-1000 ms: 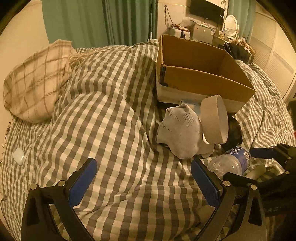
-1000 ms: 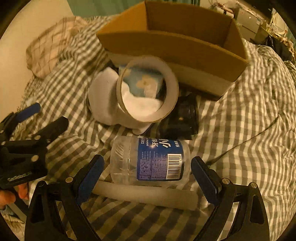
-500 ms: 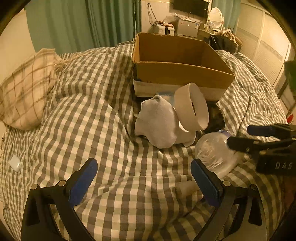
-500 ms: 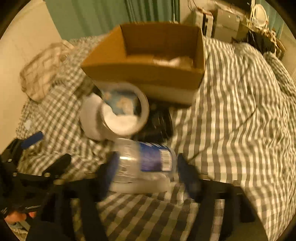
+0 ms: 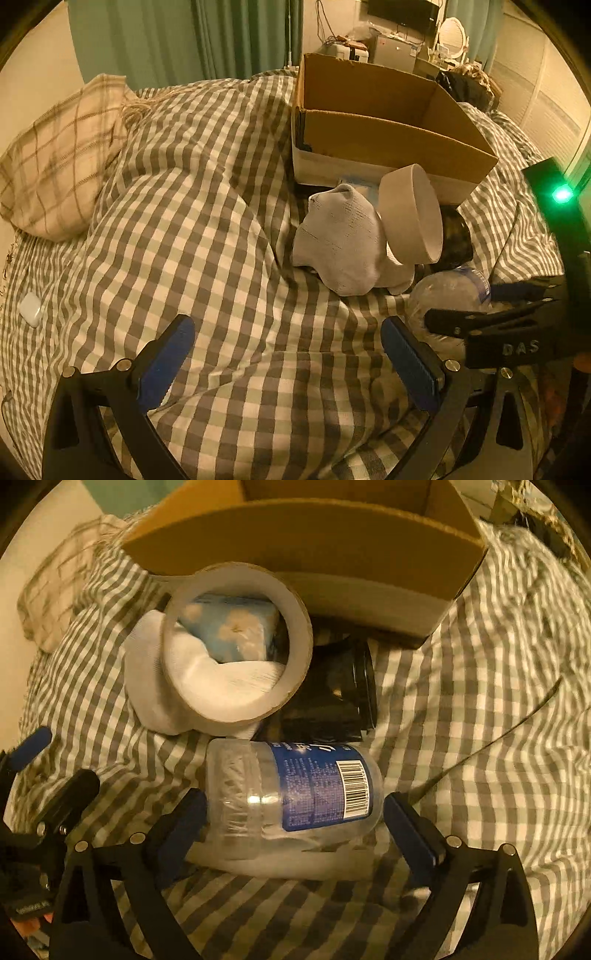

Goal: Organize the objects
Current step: 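Grasp the clear water bottle with the right tool, then grasp the white tube with the left tool while the right tool holds the bottle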

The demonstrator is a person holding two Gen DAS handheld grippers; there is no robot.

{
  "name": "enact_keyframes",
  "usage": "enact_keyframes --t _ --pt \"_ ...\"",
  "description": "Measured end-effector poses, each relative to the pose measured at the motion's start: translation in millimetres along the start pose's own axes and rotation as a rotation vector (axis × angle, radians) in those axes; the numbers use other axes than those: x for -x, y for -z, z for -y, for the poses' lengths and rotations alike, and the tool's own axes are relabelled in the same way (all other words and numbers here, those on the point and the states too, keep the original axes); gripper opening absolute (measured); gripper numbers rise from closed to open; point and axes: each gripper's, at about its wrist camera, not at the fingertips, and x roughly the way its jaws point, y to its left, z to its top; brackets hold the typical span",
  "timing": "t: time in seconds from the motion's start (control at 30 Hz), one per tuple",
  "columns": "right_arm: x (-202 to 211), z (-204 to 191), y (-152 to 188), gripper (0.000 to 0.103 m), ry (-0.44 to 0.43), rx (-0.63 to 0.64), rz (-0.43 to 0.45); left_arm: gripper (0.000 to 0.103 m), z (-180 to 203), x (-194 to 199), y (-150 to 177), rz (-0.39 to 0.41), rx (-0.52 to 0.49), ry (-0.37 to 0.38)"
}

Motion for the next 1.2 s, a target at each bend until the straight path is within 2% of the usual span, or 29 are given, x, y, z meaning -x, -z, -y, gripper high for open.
enact_keyframes --t 0.07,0.1,0.2,0.27,0.37,0.47,0.57,0.7,0.8,0.9,1.0,1.07,1.1,1.2 --pt "-6 6 -1 0.096 -0.035 -0.031 -0.022 0.103 1 0 1 -0.003 -0.006 0.002" --pt "-1 7 0 0.092 -0.045 -0.041 0.002 0.103 2 0 1 -0.006 -0.009 0.005" --pt "25 10 6 0.091 -0.031 -0.054 0.102 0.103 5 4 3 -0.004 -0.024 0.016" --pt "53 12 15 0.091 0.01 -0.057 0.198 0.102 11 8 4 0.005 -0.044 0.018" --pt "99 13 31 0.091 0.134 -0.048 0.349 0.101 26 11 4 0.009 -0.096 0.043" --pt "128 18 37 0.092 0.135 -0.066 0.428 0.095 47 9 7 -0.009 -0.161 0.099" --pt "131 22 33 0.091 0.137 -0.08 0.433 0.087 67 -4 12 -0.052 -0.239 0.113" --pt "120 28 30 0.091 0.1 -0.091 0.398 0.079 80 -25 18 -0.124 -0.289 0.111" --pt "116 35 32 0.091 0.081 -0.104 0.389 0.079 81 -32 8 -0.127 -0.272 0.123" --pt "112 43 31 0.092 0.061 -0.124 0.379 0.079 95 -45 2 -0.142 -0.316 0.141" --pt "108 49 30 0.092 0.046 -0.143 0.364 0.079 108 -68 6 -0.22 -0.358 0.16" --pt "105 51 28 0.092 0.039 -0.149 0.356 0.071 105 -78 5 -0.246 -0.331 0.182" --pt "104 51 28 0.092 0.038 -0.15 0.353 0.054 103 -80 5 -0.256 -0.319 0.194" --pt "102 51 27 0.092 0.041 -0.149 0.347 0.03 102 -77 8 -0.257 -0.322 0.229"
